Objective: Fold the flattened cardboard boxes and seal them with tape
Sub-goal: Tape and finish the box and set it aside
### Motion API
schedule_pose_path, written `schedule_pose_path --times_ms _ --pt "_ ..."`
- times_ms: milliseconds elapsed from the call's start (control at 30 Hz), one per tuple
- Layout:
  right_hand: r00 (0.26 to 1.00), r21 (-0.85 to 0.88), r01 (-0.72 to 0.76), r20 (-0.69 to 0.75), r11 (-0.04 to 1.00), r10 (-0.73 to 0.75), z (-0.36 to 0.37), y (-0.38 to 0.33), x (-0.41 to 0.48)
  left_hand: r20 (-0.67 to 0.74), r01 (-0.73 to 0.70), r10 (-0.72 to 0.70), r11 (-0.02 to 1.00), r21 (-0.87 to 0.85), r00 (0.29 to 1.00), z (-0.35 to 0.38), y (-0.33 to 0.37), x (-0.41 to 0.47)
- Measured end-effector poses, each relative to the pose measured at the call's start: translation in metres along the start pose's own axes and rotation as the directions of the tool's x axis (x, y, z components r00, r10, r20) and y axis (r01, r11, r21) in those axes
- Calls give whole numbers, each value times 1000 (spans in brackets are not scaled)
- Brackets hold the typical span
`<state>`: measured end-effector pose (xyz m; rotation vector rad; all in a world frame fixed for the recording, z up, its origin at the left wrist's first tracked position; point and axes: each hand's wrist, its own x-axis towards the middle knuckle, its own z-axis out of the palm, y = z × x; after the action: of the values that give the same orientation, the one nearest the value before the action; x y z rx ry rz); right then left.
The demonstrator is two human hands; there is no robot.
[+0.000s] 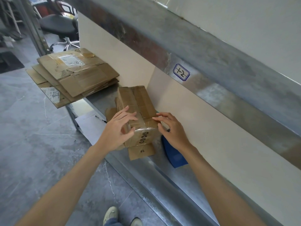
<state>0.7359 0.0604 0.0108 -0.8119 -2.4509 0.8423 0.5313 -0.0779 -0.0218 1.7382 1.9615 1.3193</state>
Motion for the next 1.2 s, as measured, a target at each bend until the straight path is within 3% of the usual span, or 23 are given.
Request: schedule_pose_path --times_ms 267,400,667,933,1200 --pt "993 -140 -20 -119 990 4 -9 0 -10 13 17 -17 999 -27 1000 -3 0 -1" --pt "999 -172 2 33 985 4 -4 0 -17 -17 22 -22 999 -33 1000 0 1 0" --pt "982 -127 -66 165 990 87 5 6 -6 -16 29 -30 997 -68 999 2 1 -2" --pt "999 -269 26 50 963 -13 -17 9 -9 -26 47 -50 995 -87 998 3 -1 -1" --pt "985 -205 39 173 978 -3 -8 -1 1 -22 50 -52 994 -94 998 3 0 -1"
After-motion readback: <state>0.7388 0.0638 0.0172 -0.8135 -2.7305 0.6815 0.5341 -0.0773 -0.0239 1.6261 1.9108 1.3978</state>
